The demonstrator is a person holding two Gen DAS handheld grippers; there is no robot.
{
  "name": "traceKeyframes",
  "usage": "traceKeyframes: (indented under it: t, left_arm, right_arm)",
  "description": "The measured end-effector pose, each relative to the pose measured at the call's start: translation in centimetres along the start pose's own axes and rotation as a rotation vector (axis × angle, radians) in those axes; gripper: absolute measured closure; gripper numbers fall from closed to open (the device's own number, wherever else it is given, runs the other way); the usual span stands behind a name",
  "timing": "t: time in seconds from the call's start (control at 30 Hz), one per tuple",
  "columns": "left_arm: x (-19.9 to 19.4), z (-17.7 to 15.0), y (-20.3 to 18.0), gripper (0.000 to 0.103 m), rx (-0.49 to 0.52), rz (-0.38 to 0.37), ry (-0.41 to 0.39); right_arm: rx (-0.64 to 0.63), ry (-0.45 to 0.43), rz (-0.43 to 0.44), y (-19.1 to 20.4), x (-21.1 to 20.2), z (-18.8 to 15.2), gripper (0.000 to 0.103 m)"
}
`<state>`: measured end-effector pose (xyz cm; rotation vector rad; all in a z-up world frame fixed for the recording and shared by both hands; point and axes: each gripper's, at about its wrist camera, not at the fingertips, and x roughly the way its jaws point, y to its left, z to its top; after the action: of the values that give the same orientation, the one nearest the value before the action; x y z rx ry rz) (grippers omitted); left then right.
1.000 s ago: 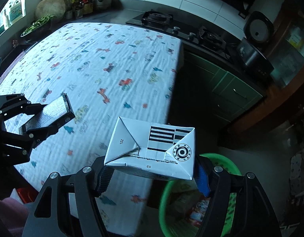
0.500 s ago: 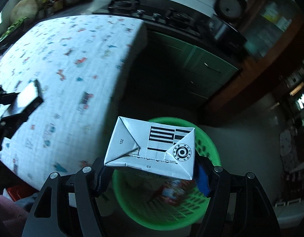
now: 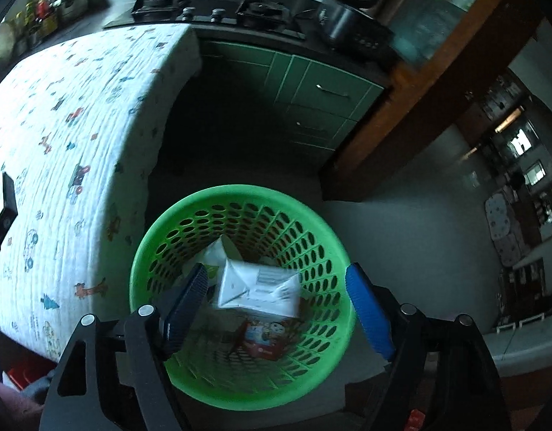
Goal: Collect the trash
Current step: 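Carry the milk carton over the basket and release it with the right gripper while the left carries the device, then lower the black device into the green basket and open the left gripper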
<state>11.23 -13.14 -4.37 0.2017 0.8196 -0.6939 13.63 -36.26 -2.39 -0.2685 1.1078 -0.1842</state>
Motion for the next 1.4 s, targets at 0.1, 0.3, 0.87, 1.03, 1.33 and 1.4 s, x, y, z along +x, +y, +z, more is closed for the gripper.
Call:
traceKeyframes:
  t: [0.1,0.3,0.87,1.03,1.33,1.4]
  left_arm:
    - [0.4,0.4,-0.7,0.059,0.008,-0.015,0.001]
    - [1.3,1.4,-2.8,0.059,0.036,-0.05,0.0]
    - [6.7,3.9,-7.6,0.059,0.036,-0.122,0.062]
    - [7.9,4.5,-9.2,0.059,0.038,-0.13,0.076]
    - [10.3,5.5,-11.3,0.059,0.021,-0.129,0.107]
    - [10.7,5.7,-11.5,0.058,0.016,-0.126,0.111]
  right_arm:
    - [0.016,-0.011,0.007,-0.5,-0.4,-0.1,0.025]
    - [0.029,-0.03,0.019,-0.4,-1.5,-0.9,0.025]
    - [0.058,-0.077,0.01,-1.8,-4.9,-3.3,0.024]
    - [0.076,-0.086,-0.006,-2.8,-5.8,-4.3,0.024]
    - [0.11,-0.094,-0.018,-4.7,-6.8,-6.2,0.024]
    - [0.115,-0.096,-0.019,-4.9,-6.9,-6.4,0.024]
